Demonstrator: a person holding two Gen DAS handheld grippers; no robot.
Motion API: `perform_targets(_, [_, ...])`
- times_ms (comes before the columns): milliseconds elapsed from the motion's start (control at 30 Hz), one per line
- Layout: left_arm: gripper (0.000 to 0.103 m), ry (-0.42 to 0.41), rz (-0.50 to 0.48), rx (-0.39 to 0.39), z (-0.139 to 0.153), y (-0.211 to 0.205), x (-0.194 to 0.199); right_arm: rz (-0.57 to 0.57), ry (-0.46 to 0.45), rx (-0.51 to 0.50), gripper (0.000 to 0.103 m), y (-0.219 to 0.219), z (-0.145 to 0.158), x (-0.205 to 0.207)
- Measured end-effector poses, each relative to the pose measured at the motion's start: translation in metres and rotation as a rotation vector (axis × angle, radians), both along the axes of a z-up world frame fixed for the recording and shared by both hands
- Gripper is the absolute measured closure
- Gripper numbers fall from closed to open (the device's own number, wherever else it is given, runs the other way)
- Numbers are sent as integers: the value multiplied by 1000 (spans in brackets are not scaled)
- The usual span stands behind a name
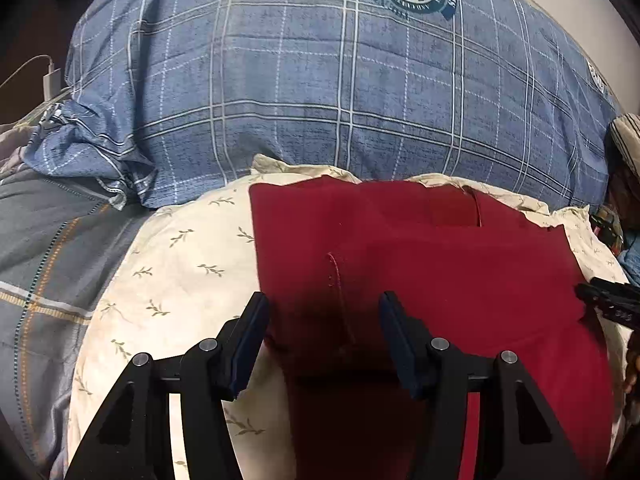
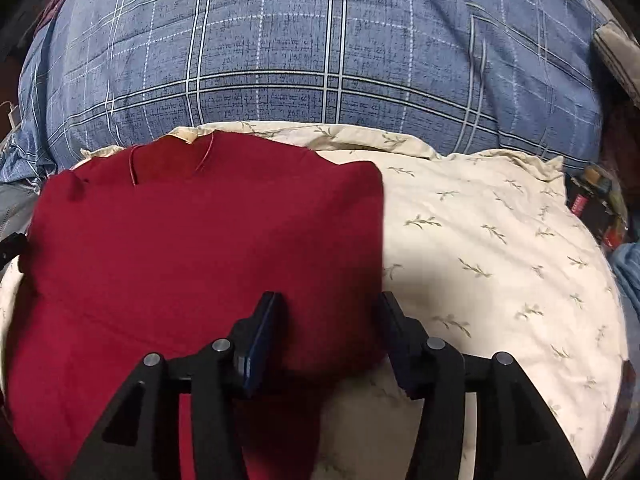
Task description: Fold small clothes
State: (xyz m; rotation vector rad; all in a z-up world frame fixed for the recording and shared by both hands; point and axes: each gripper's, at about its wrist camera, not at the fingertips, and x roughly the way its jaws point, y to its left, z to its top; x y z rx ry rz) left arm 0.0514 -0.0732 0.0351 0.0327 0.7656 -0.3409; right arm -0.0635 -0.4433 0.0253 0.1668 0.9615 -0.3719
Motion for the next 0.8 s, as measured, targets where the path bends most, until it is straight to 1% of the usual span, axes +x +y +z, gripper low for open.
perform_targets(100, [47,-7,11,-6,3,2,-1,-3,-40,55,49,3,13,-5])
perform_targets(200, [47,-1,22,1,0,2,2,23,-59,79,48,11,21,7])
perform_targets(300, [47,28,33,31,-9,0,9,41,-55,64,45,17,13,21])
perform_targets(367, [46,53,34,41,-15,-1,15,24,-24,75,45,16,0,27])
perform_targets(400, [46,60,34,39,-18,-2,17,6,5,92,45,11,-11,32])
perform_targets(433, [43,63,36,38,-18,-2,19,-2,6,101,45,8,-16,33])
perform_targets(467, [42,61,39,39,-19,-3,20,-2,-8,93,45,8,-17,32])
perform_targets(533, [41,59,40,40,-19,-3,22,3,1,85,45,11,-13,32])
perform_targets(633, [41,61,41,36,-18,-3,23,6,-20,109,45,12,-3,23])
perform_targets(667, [41,59,42,36,-18,-3,23,0,-35,121,43,11,1,17])
perform_targets(700, [41,55,42,39,-18,-3,22,-6,-43,122,39,10,3,13])
perform_targets(733, [41,51,41,42,-18,-3,21,-11,-44,116,37,8,3,10])
perform_targets(800, [41,48,41,46,-18,-2,19,-9,-11,105,37,6,-6,9])
